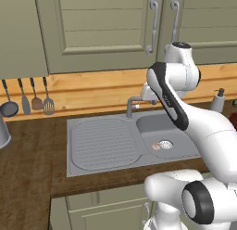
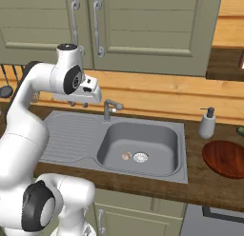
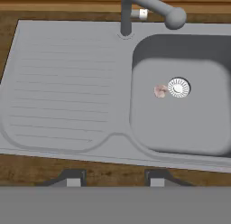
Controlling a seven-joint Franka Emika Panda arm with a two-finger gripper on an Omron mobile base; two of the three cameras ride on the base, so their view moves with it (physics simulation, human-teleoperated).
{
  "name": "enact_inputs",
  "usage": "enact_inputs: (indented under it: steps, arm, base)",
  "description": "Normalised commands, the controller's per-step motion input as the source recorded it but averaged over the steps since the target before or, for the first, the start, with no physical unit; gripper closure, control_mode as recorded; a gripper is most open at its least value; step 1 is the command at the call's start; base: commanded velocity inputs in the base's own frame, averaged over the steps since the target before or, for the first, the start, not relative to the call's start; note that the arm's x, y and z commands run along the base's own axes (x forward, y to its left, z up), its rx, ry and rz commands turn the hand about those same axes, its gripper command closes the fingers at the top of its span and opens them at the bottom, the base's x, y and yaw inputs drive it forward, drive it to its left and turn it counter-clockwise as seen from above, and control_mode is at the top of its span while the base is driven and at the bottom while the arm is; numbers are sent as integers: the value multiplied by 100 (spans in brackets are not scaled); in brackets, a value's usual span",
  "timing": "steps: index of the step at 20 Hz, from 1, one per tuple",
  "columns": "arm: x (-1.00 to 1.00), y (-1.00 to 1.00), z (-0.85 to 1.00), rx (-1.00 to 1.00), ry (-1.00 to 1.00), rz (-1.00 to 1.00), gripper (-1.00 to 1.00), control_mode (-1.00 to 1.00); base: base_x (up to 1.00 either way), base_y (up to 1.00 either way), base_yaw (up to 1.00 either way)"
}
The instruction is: Pick the garlic from the sink and place it in the bowl. Then pick the bowl and place it in the microwave. Then close the microwave door and press the start button.
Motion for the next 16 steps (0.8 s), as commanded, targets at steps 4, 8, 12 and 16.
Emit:
enact_inputs:
  steps: [4, 8, 12, 16]
  arm:
    - [-32, 0, 0, 0, 0, 0, -100, -100]
    - [-86, 0, -14, -1, 1, 1, -100, -100]
    - [-61, -13, -48, -2, 5, 0, -100, -100]
    - [-14, -64, -72, 1, -6, 1, -100, -100]
  base:
    - [0, 0, 0]
    - [0, 0, 0]
    - [0, 0, 0]
    - [0, 0, 0]
